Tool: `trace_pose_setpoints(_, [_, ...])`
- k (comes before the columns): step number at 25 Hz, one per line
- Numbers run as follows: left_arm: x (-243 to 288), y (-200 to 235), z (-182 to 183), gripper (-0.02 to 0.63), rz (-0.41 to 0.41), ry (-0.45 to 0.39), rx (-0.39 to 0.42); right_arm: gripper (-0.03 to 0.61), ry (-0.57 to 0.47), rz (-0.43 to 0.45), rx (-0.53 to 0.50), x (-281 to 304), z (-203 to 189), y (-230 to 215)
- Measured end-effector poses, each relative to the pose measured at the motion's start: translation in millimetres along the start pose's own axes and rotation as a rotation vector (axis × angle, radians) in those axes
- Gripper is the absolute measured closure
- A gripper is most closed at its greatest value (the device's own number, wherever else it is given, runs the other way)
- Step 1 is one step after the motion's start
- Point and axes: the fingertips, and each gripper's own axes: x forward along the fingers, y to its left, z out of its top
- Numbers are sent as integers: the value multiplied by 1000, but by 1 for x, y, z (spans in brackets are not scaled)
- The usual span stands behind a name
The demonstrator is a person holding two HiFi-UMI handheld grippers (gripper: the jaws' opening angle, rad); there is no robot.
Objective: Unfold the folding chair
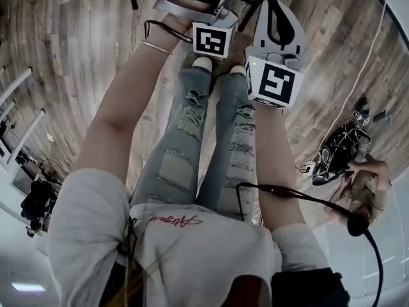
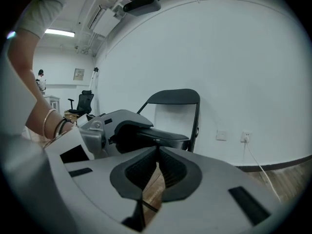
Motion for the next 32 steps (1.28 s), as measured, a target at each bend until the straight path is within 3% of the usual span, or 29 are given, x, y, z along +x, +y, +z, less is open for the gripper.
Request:
trace_pose_setpoints(7, [-13,-10,9,410,120,-8,-22,549,42,1,72,-29,-80,16])
trace_pose_setpoints(15, [-71,-67,13,372,68,53,-8,549,35,88,77,-49,-111,46])
trace_pose_setpoints(22, [-93,-115,20,324,33,102,-21,549,44,85,101,-58,-142,47])
trace_pose_setpoints(26, [-103,-136,22,321,46,109,-19,549,73,108,58,-63,-164,55])
trace_pose_setpoints(32, [-105,-143,28,319,71,112,-15,551,58,119,72,-66,-178,61])
